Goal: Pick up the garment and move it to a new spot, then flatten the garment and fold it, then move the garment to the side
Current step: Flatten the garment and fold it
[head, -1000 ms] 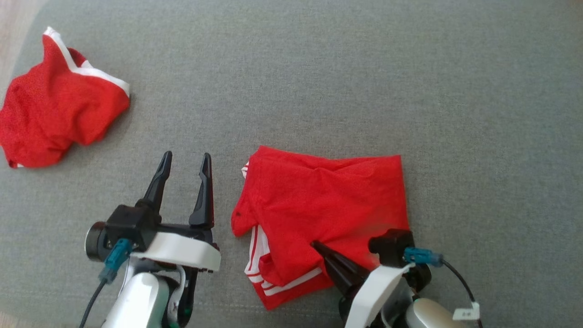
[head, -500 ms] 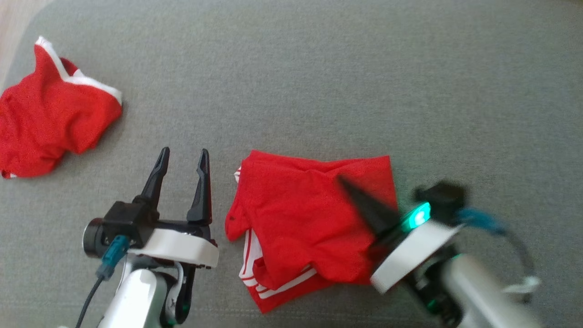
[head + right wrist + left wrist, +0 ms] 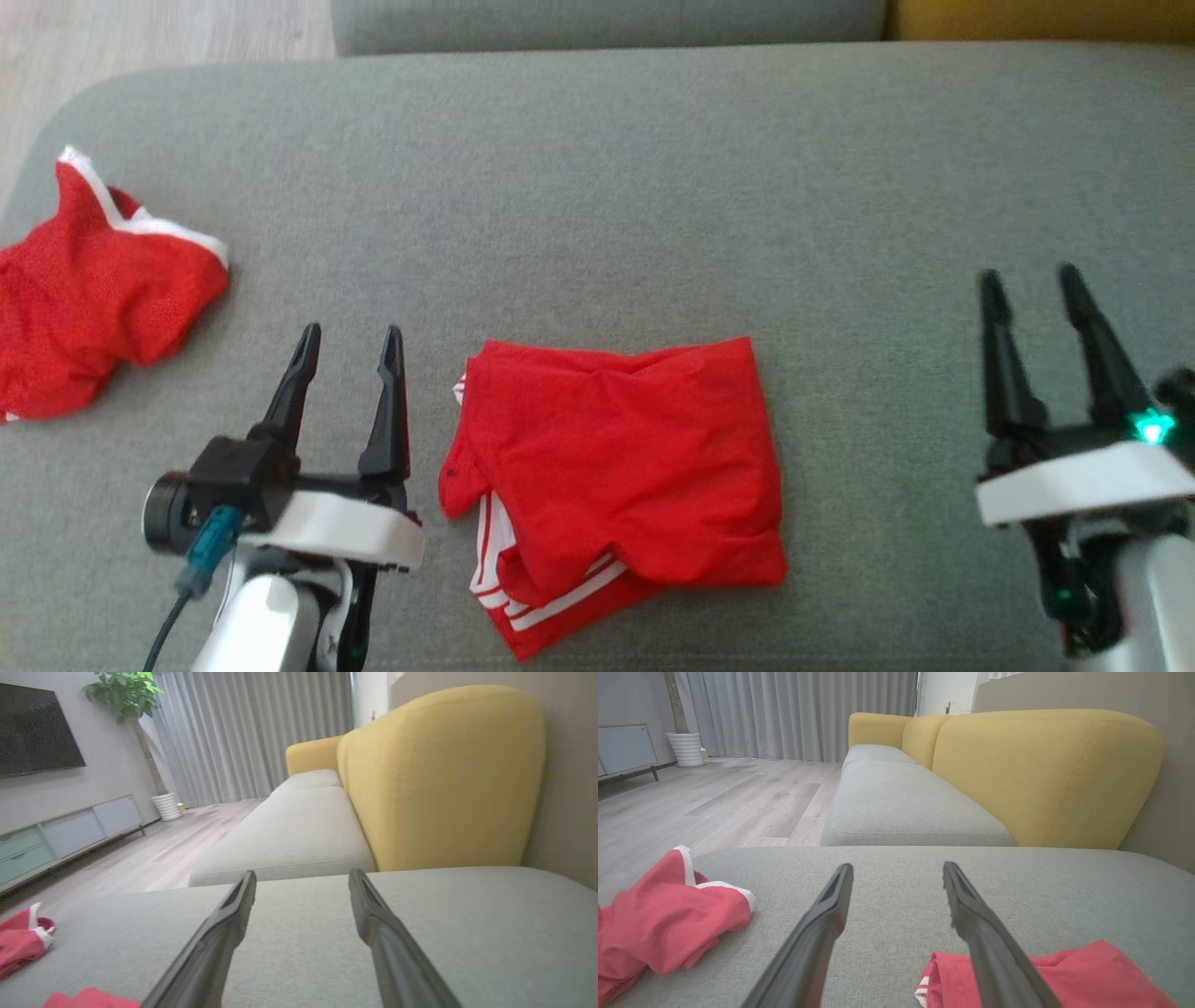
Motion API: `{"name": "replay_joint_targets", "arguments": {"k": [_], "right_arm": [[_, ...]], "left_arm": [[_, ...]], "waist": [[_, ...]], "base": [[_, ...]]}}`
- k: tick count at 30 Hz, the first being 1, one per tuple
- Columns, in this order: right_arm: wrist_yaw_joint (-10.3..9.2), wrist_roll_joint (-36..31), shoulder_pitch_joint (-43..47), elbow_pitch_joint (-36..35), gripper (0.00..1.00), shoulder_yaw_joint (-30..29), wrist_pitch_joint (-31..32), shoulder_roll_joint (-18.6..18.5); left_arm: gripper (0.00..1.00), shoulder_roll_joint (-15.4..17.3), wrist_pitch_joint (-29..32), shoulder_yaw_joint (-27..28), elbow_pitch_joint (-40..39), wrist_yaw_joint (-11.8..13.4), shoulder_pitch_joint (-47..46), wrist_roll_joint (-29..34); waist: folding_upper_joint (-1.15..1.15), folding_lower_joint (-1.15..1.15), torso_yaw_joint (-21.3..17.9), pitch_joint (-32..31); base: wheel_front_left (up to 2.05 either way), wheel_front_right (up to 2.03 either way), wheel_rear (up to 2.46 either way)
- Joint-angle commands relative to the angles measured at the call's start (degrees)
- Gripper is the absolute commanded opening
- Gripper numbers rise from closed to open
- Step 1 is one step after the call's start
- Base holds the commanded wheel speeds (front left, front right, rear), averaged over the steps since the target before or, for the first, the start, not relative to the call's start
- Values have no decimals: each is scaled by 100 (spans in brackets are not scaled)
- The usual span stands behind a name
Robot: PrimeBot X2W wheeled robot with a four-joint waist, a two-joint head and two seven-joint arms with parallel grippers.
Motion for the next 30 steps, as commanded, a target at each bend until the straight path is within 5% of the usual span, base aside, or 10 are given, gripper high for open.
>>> {"name": "replay_joint_targets", "arguments": {"k": [1,30], "right_arm": [[39,-51,-17,-217,100,61,-33,20],[39,-392,1080,-532,100,-128,395,202]], "left_arm": [[100,123,-69,240,-213,16,-107,56],[100,421,114,197,-358,257,835,25]], "waist": [[0,0,-56,-96],[0,0,-236,-895]], "base": [[0,0,0],[0,0,0]]}}
